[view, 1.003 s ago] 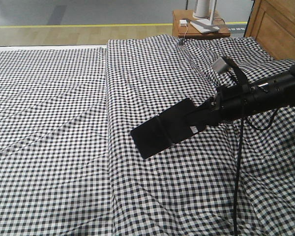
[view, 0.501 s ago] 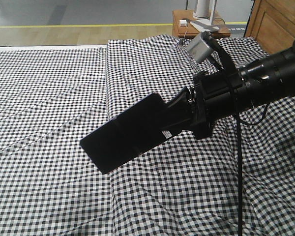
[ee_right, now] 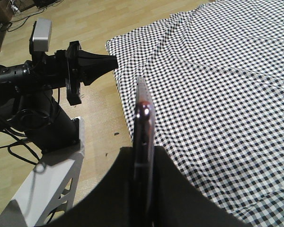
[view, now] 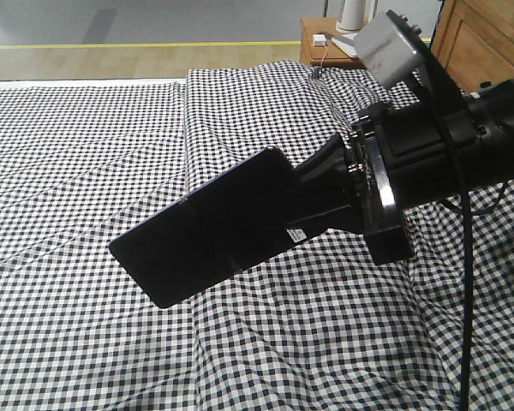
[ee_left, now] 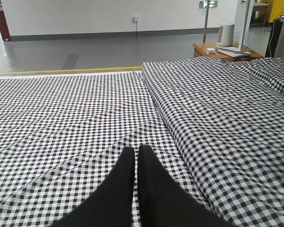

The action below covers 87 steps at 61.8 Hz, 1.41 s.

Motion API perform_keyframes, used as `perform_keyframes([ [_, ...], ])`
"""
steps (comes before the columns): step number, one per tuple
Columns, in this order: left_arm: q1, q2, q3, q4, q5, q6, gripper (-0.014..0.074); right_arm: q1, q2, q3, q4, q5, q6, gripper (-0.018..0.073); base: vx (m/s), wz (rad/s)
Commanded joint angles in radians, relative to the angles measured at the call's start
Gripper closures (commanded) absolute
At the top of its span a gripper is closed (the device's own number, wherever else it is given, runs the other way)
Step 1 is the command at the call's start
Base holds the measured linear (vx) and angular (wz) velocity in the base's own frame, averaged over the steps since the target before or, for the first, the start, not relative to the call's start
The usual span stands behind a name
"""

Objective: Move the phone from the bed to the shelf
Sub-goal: 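Lift the phone with the right gripper up off the bed, then hold the phone raised in the right gripper while the base turns away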

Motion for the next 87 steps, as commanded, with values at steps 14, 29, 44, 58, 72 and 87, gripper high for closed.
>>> perform_keyframes([
  [14,-0.003,-0.005,0.001,-0.006,-0.068,-0.004,0.0596,-0.001,-0.038,-0.024,0.088,0.061,0.004,0.0564,0.0,0.0],
  [29,-0.003,-0.005,0.001,-0.006,-0.068,-0.004,0.0596,-0.001,-0.038,-0.024,0.088,0.061,0.004,0.0564,0.0,0.0],
  [44,-0.003,-0.005,0.001,-0.006,-0.068,-0.004,0.0596,-0.001,-0.038,-0.024,0.088,0.061,0.001,0.0564,0.0,0.0],
  [58,-0.003,-0.005,0.001,-0.006,-0.068,-0.004,0.0596,-0.001,-0.038,-0.024,0.089,0.061,0.002,0.0564,0.0,0.0],
  [72,-0.003,-0.005,0.001,-0.006,-0.068,-0.004,0.0596,-0.001,-0.038,-0.024,0.089,0.061,0.002,0.0564,0.0,0.0],
  [87,-0.003,-0.005,0.001,-0.006,-0.068,-0.004,0.0596,-0.001,-0.038,-0.024,0.089,0.061,0.002,0.0564,-0.01,0.04],
])
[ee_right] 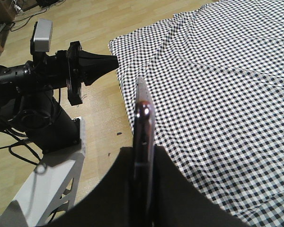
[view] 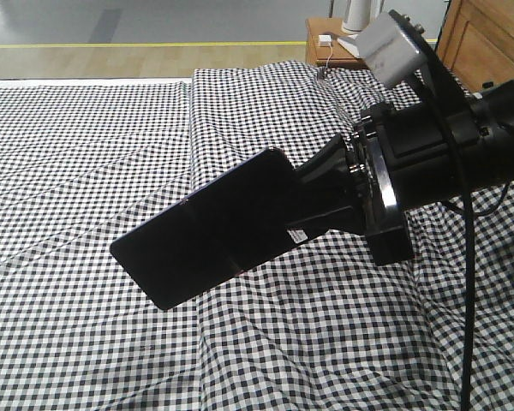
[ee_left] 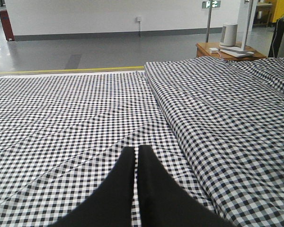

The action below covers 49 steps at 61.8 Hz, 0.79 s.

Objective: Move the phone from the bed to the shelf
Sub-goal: 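Hold the phone raised in the right gripper while the base turns away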

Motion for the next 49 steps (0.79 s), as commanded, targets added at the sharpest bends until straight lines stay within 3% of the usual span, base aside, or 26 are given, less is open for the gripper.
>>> perform_keyframes([
  [1,-0.003,-0.005,0.001,-0.006,-0.068,-0.004,0.0596,-0.001,-0.035,-0.026,0.089,0.06,-0.003,0.0564,-0.01,0.06],
  [49,-0.003,-0.005,0.001,-0.006,-0.068,-0.004,0.0596,-0.001,-0.035,-0.026,0.089,0.06,-0.003,0.0564,-0.08,0.17],
])
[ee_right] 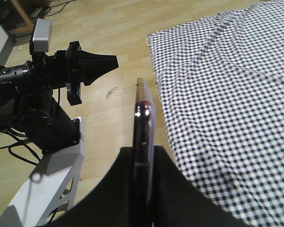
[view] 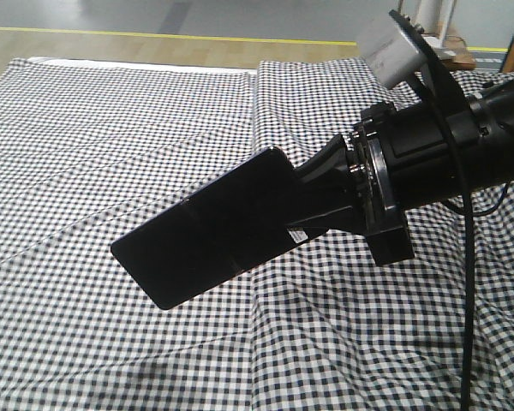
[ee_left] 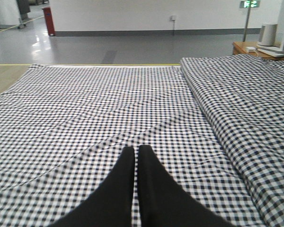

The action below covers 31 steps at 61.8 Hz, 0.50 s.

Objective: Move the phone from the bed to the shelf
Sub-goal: 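Hold the phone raised in the right gripper while the base turns away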

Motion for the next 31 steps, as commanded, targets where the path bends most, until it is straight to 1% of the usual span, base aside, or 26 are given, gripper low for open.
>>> perform_keyframes([
  [1,-0.003,-0.005,0.001,-0.006,-0.068,-0.004,0.0596,-0.001,-0.035,-0.026,0.089,0.06,-0.004,0.0564,-0.14,0.28],
  [17,-0.003,-0.005,0.001,-0.006,-0.068,-0.004,0.0596,-0.001,-0.035,-0.026,0.089,0.06,-0.004,0.0564,-0.13,0.29],
  [31,-0.003,-0.005,0.001,-0.006,-0.068,-0.004,0.0596,-0.001,-0.035,-0.026,0.089,0.06,-0.004,0.0564,-0.1,0.39],
])
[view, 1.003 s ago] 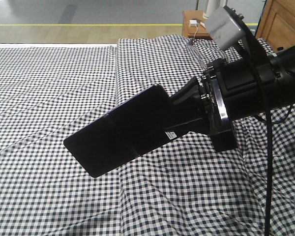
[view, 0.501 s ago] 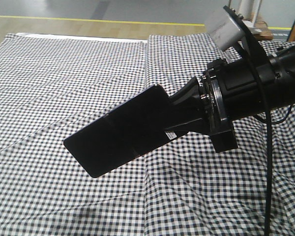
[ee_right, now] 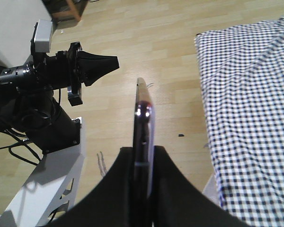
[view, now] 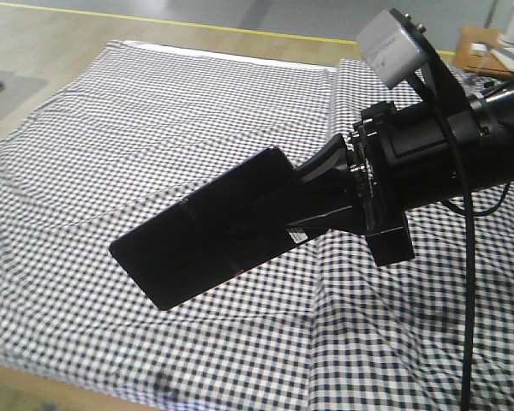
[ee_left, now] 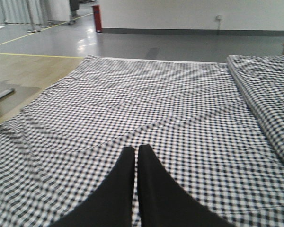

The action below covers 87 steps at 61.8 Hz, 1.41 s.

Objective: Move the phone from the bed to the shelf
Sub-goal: 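Hold the phone raised in the right gripper while the base turns away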

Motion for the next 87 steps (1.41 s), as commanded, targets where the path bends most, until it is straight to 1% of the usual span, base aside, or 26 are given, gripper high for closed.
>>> perform_keyframes([
  [1,-0.003,-0.005,0.001,-0.006,-0.068,-0.004,0.0596,-0.001,-0.032,-0.027,0.088,0.06,-0.004,0.0564,-0.1,0.41],
  [87,-0.003,-0.005,0.001,-0.006,-0.068,-0.004,0.0596,-0.001,-0.032,-0.027,0.088,0.06,-0.004,0.0564,-0.1,0.4],
])
